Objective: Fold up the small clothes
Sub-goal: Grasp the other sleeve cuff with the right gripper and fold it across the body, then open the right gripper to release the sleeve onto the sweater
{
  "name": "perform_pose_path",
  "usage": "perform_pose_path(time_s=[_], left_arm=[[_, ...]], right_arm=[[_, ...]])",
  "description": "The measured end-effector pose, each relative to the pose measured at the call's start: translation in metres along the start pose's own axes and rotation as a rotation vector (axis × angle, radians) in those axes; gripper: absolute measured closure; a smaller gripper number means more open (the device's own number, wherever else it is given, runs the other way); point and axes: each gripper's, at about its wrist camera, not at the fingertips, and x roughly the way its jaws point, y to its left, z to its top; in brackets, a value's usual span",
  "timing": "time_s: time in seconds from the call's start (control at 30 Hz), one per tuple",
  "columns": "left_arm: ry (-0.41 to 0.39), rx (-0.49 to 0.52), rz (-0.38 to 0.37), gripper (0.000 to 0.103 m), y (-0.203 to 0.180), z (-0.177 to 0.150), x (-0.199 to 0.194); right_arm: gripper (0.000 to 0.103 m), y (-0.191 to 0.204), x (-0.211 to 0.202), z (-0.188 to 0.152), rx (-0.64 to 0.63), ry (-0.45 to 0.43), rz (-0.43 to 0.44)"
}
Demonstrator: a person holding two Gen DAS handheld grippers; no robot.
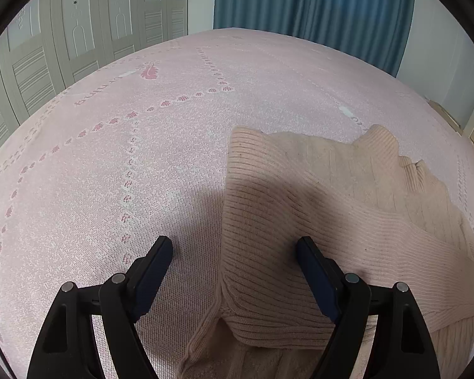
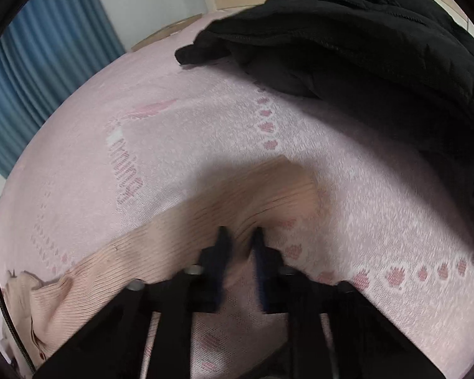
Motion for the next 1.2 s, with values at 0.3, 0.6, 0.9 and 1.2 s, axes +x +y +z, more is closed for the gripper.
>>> perform_pose_path(time_s=[0.3,0.6,0.9,1.2], left_arm=[[-0.074,0.008,-0.103,0.024,0.0,0.001,-0.027],[-0.119,-0.178,-0.211,0.019,0.057,0.009,-0.048],[-0.175,-0.352,-0.231,0.019,0.132,0.014,-0.062],[-0.147,-0.297,-0.296,0.019,0.125,0.016,-0.059]], right_arm=[[0.093,0.051,-0.08,0.003,-0.126,-0.174,-0.026],[0.093,0.19,-0.18,-0.038,-0.36,-0.308,0.086],[0.093,0.381,-0.224,-0.151,-0.592,-0.216,0.393],[0.058,0.436,-0.194,-0.248,-0.677,-0.066,0.618]])
